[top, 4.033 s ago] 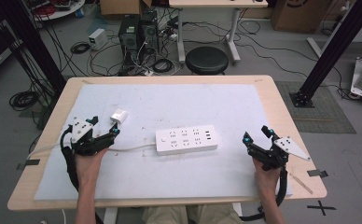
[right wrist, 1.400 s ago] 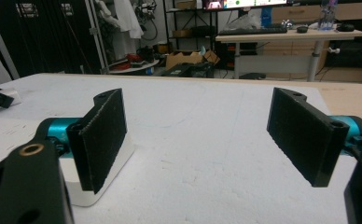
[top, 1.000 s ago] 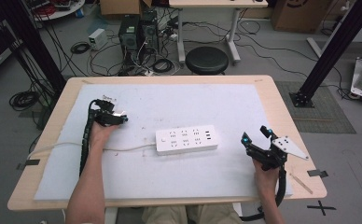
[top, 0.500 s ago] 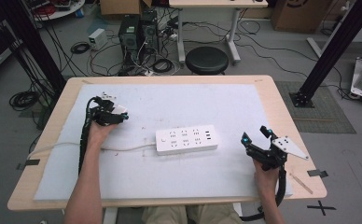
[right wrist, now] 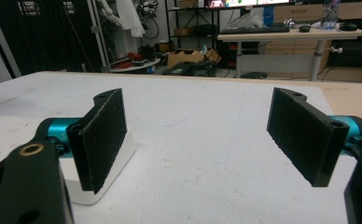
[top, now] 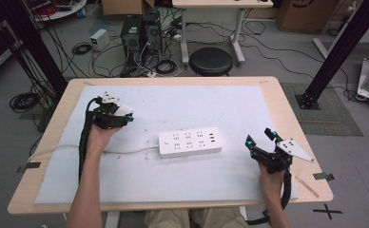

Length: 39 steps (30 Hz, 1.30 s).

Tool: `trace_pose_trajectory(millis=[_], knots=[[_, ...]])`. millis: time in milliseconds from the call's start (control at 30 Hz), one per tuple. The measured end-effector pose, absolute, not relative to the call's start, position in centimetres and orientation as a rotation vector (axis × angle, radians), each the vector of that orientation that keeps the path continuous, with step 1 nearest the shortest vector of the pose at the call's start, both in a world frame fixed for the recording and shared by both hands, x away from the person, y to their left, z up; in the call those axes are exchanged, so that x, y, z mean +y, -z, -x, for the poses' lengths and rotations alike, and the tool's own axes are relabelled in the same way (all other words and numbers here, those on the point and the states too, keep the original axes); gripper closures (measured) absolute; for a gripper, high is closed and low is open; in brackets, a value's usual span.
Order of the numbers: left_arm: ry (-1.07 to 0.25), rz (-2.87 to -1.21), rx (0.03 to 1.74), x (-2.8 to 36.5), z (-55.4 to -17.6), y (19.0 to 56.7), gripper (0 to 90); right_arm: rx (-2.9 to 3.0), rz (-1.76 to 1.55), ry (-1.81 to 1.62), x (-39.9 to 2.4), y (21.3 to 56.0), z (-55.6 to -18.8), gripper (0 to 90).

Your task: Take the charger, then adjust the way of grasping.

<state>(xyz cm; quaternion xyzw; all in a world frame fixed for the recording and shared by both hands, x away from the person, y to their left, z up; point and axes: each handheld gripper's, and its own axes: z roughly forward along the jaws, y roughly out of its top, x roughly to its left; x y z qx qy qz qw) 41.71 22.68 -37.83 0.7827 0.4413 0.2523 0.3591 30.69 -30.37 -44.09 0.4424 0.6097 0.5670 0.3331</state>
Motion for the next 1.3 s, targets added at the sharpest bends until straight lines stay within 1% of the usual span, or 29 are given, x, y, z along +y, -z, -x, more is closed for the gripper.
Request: trace_pose_trajectory(millis=[400,500,733,833,967,1000,1067,1133,1300], knots=[[-0.665,-2.006,1.07,21.1,-39.5,36.8,42.4,1.604,-1.148,-1.5,-30.3,44.1,-30.5,20.2],[-0.673,-2.002,1.012,19.6,-38.2,36.6,42.4,1.604,-1.142,-1.517,-30.3,44.1,-30.5,20.3],[-0.683,-1.989,0.912,17.0,-36.6,36.3,42.4,1.632,-1.129,-1.509,-30.2,44.1,-30.6,20.3],[-0.699,-1.989,0.847,14.9,-35.6,36.5,42.4,1.638,-1.129,-1.515,-30.2,44.0,-30.7,20.3],[-0.693,-1.99,0.814,13.7,-34.9,36.8,42.4,1.642,-1.154,-1.538,-30.3,44.0,-30.7,20.3],[-0.703,-1.995,0.782,12.6,-34.2,37.1,42.4,1.658,-1.162,-1.56,-30.5,44.0,-30.8,20.3],[-0.702,-1.997,0.747,11.7,-33.6,37.5,42.4,1.719,-1.214,-1.619,-30.5,43.8,-31.1,20.3],[-0.71,-1.996,0.718,10.8,-33.0,37.8,42.4,1.756,-1.194,-1.628,-30.2,43.5,-31.1,20.3],[-0.786,-1.983,0.64,8.9,-31.7,37.9,42.4,1.867,-1.108,-1.644,-29.2,42.1,-31.0,20.3]])
